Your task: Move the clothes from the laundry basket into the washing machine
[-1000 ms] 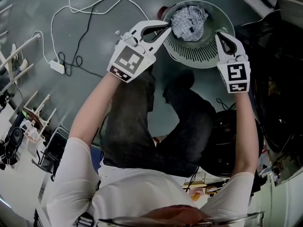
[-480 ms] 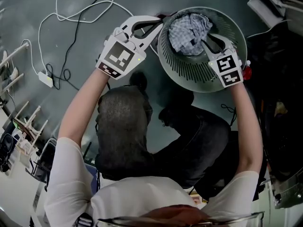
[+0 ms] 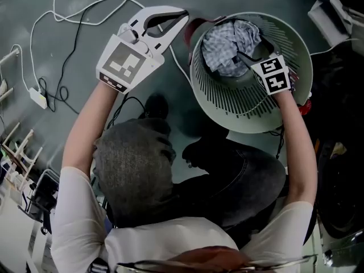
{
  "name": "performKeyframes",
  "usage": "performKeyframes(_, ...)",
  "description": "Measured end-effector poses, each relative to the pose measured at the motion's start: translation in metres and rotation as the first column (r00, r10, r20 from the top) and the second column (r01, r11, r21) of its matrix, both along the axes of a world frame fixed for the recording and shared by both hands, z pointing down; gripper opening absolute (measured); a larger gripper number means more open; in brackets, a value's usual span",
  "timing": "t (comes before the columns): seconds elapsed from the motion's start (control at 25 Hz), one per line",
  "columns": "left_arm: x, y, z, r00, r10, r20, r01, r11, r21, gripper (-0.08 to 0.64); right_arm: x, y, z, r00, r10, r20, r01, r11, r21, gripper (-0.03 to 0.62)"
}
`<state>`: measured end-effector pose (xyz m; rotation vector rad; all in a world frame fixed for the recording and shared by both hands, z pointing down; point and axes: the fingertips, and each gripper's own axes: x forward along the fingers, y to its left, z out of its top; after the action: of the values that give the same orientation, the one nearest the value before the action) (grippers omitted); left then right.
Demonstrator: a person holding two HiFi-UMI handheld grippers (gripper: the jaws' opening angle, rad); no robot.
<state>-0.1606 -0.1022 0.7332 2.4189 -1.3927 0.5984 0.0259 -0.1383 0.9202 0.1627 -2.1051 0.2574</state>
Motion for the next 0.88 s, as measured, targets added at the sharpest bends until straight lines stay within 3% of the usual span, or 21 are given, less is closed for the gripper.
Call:
performKeyframes(0.2,-0.003,0.008,0.010,0.997,-0.021,0.078,0.019,1.000,0.025,0.006,-0.003,0.000,0.036,0.998,0.027,-0.054,-0.029,0.998,-0.049,0.500)
performKeyframes(0.36,-0.003,0.015,0.011,0.999,-0.045,0.028,0.044,0.999,0.023,0.006,-0.003,-0.002,0.056,0.994,0.054,-0.096,-0.061,0.996,-0.066,0.564)
performKeyframes(0.88,-0.005,0.026,0.022,0.998,-0.055,0.042,0.055,0.998,0.005,0.006,-0.015,0.025,0.093,0.989,0.055,-0.141,-0.082,0.977,-0.196,0.607)
